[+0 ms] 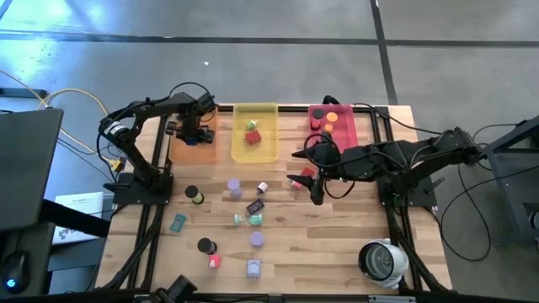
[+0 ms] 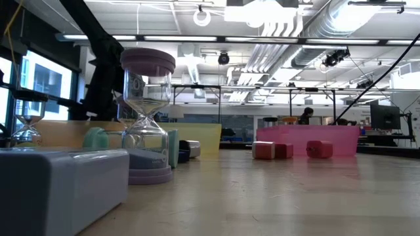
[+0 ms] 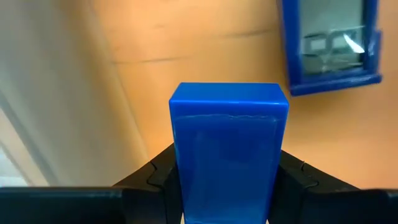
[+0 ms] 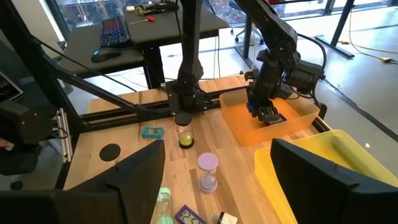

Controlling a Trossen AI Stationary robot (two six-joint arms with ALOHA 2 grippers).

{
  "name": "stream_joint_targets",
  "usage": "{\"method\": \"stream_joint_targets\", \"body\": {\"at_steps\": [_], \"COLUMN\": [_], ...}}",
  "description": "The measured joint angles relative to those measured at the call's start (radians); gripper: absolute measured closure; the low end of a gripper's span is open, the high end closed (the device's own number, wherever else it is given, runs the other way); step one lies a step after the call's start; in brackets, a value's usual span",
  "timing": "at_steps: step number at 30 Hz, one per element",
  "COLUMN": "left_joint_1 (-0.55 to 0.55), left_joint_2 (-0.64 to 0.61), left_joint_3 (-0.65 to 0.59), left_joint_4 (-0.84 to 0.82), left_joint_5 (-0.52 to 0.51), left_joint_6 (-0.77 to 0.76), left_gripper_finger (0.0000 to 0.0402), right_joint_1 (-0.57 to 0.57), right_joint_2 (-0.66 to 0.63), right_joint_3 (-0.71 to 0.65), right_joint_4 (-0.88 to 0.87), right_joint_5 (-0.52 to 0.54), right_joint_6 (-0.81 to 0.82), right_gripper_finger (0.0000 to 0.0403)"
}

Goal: Pick & Place Office items
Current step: Put the right blue digital clock into the orange bin

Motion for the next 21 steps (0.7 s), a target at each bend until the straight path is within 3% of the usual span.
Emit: {"method": "stream_joint_targets", "body": {"at_steps": [21], "left_joint_1": [0.004], "left_joint_2": [0.0], "left_joint_3": [-0.015], "left_joint_4": [-0.001], "left_joint_5": [-0.033], "left_joint_6": [-0.023], "left_gripper_finger": [0.0247], "right_joint_1": [0.0], "right_joint_2": [0.0], "right_joint_3": [0.0], "right_joint_4": [0.0], "right_joint_5": [0.0], "right_joint_6": [0.008], "right_gripper_finger": [0.0121]}}
